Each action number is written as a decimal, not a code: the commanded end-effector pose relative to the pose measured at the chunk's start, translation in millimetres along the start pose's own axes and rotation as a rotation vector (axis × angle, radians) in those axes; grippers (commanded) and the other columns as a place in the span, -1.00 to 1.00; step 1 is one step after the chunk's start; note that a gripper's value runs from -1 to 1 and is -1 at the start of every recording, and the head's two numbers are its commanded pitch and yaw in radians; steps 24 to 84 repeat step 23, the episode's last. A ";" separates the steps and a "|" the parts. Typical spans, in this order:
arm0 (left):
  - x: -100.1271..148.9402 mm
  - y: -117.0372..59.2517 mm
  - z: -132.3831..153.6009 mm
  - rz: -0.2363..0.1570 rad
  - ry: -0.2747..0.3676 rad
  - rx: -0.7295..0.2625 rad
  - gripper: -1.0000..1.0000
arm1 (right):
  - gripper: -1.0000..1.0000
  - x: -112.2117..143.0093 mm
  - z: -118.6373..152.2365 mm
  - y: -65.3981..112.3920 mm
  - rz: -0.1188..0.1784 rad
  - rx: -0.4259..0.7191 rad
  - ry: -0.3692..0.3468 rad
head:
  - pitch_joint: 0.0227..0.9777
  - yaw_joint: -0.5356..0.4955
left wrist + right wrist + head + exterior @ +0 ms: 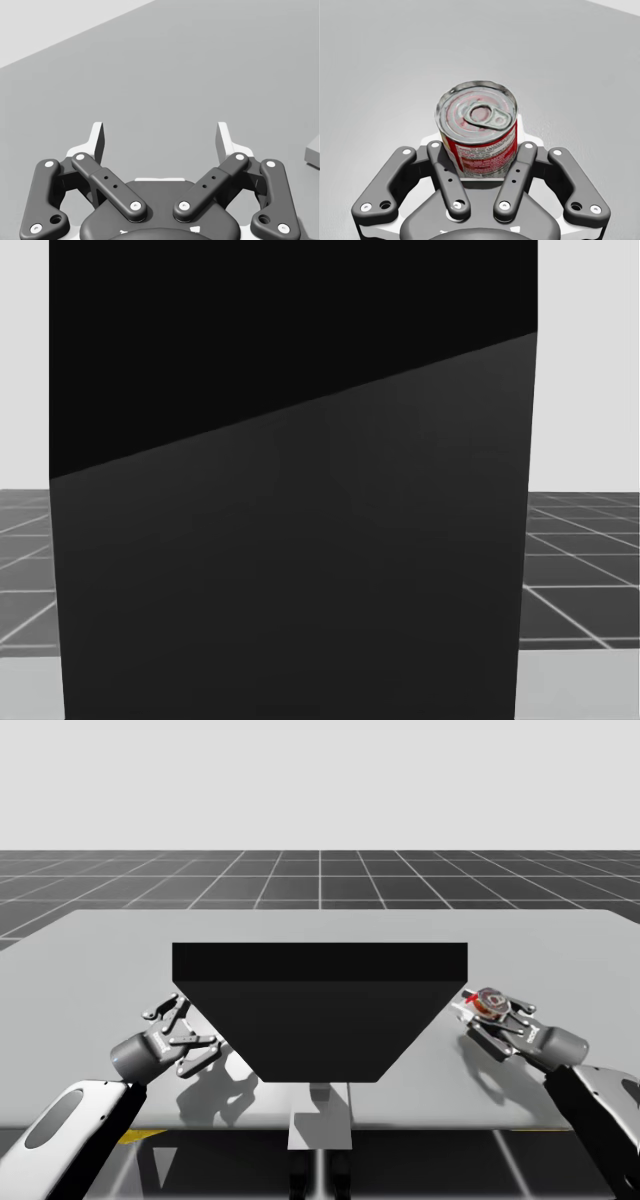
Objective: Reach around the screen and pick up the object behind it.
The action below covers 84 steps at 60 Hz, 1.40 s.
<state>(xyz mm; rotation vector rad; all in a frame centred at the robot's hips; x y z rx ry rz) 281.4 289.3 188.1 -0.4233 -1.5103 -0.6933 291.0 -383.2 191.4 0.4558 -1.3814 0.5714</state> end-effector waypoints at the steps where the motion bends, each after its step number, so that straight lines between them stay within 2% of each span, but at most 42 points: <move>1: 0.0 0.3 -0.6 0.000 0.001 0.001 -1.00 | 1.00 53.6 4.1 -26.3 0.058 -0.158 -0.150 | -0.79 -0.03; 3: 0.0 0.0 -0.6 -0.001 0.001 0.002 -1.00 | 1.00 67.2 6.3 -27.4 0.079 -0.182 -0.202 | -0.79 -0.04; 12: -0.1 0.0 -0.6 0.000 0.000 0.002 -1.00 | 1.00 106.8 14.3 -28.3 0.116 -0.252 -0.339 | -0.79 -0.03; 13: -0.1 0.0 -0.5 0.000 0.000 0.003 -1.00 | 1.00 116.6 17.0 -27.3 0.117 -0.261 -0.377 | -0.79 -0.03; 16: -0.2 0.1 -0.4 0.000 0.001 0.002 -1.00 | 1.00 125.6 19.8 -25.9 0.129 -0.270 -0.403 | -0.79 -0.03; 17: -0.1 0.2 -0.3 0.000 0.000 0.003 -1.00 | 1.00 134.0 22.6 -24.3 0.142 -0.272 -0.423 | -0.79 -0.03; 23: 0.1 0.4 -0.3 0.000 0.000 0.004 -1.00 | 1.00 154.1 29.5 -19.4 0.178 -0.285 -0.462 | -0.79 -0.03; 84: 0.1 0.4 -0.3 0.000 0.000 0.004 -1.00 | 1.00 154.1 29.5 -19.4 0.178 -0.285 -0.462 | -0.79 -0.03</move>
